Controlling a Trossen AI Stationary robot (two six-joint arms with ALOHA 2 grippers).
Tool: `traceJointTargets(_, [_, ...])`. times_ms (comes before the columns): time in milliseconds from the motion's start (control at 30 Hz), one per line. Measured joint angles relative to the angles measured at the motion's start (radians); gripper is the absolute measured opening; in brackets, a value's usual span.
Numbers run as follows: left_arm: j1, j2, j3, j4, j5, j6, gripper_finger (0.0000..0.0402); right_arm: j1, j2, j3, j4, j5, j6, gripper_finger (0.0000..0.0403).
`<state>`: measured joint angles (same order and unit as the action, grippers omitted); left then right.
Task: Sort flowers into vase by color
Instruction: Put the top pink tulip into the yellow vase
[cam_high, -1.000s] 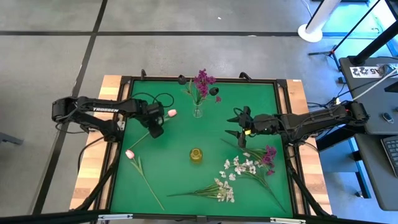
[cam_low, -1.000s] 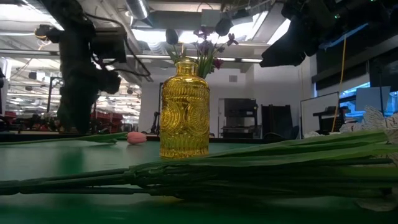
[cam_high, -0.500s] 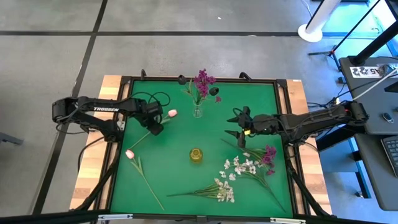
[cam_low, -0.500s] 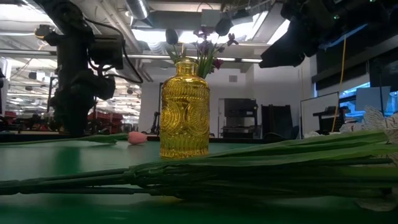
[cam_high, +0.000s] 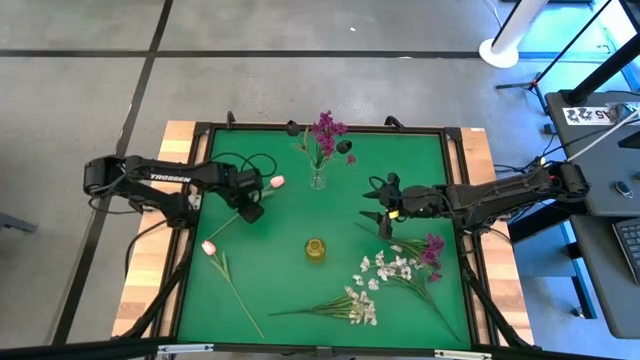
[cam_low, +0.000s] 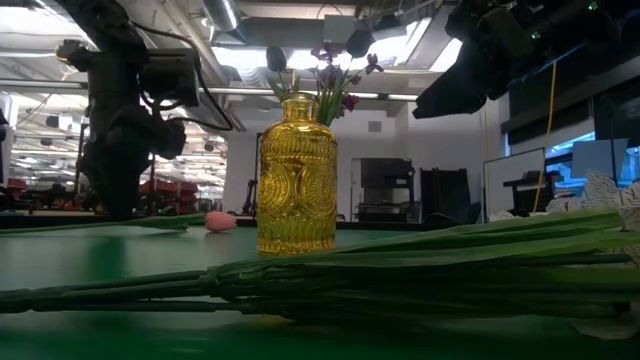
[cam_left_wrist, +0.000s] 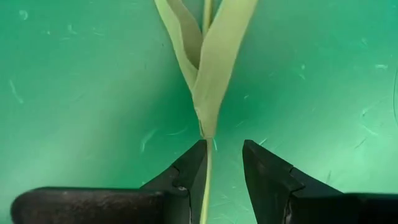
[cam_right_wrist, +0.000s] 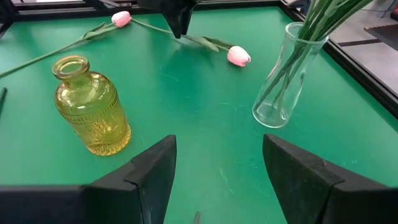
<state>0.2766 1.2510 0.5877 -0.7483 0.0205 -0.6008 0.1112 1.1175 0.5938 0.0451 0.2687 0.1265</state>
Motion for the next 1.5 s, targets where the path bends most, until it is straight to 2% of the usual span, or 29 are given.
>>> traceJointTargets(200, [0.009, 0.003, -0.004, 0.0, -0.06, -0.027, 0.0098, 0.0, 0.0, 0.0, 0.01, 0.0, 0.0, 0.0238])
traceJointTargets(467, [0.044, 0.096, -0.035, 0.011, -0.05, -0.05, 0.0098, 0.0, 0.0, 0.0, 0.01, 0.0, 0.0, 0.0238])
traceJointTargets(600, [0.041, 0.104, -0.028, 0.013, -0.054, -0.067, 0.0097, 0.0, 0.0, 0.0, 0.009, 0.0, 0.0, 0.0238])
traceJointTargets(733, [0.022, 0.096, -0.004, 0.012, -0.07, -0.059, 0.0071, 0.0, 0.0, 0.0, 0.009, 0.0, 0.0, 0.0238])
traceJointTargets(867, [-0.001, 0.091, 0.027, 0.043, -0.086, -0.035, 0.0016, 0.0, 0.0, 0.0, 0.008, 0.0, 0.0, 0.0238])
traceJointTargets(967, [-0.02, 0.091, 0.048, 0.006, -0.089, -0.02, 0.0007, 0.0, 0.0, 0.0, 0.006, 0.0, 0.0, 0.0238])
traceJointTargets(1267, [-0.143, 0.09, 0.195, -0.17, -0.136, -0.022, 0.0002, 0.0, 0.0, 0.0, 0.006, 0.0, 0.0, 0.0238])
traceJointTargets(1500, [-0.352, 0.063, 0.334, -0.151, -0.117, 0.009, 0.0001, 0.0, 0.0, 0.0, 0.005, 0.0, 0.0, 0.0238])
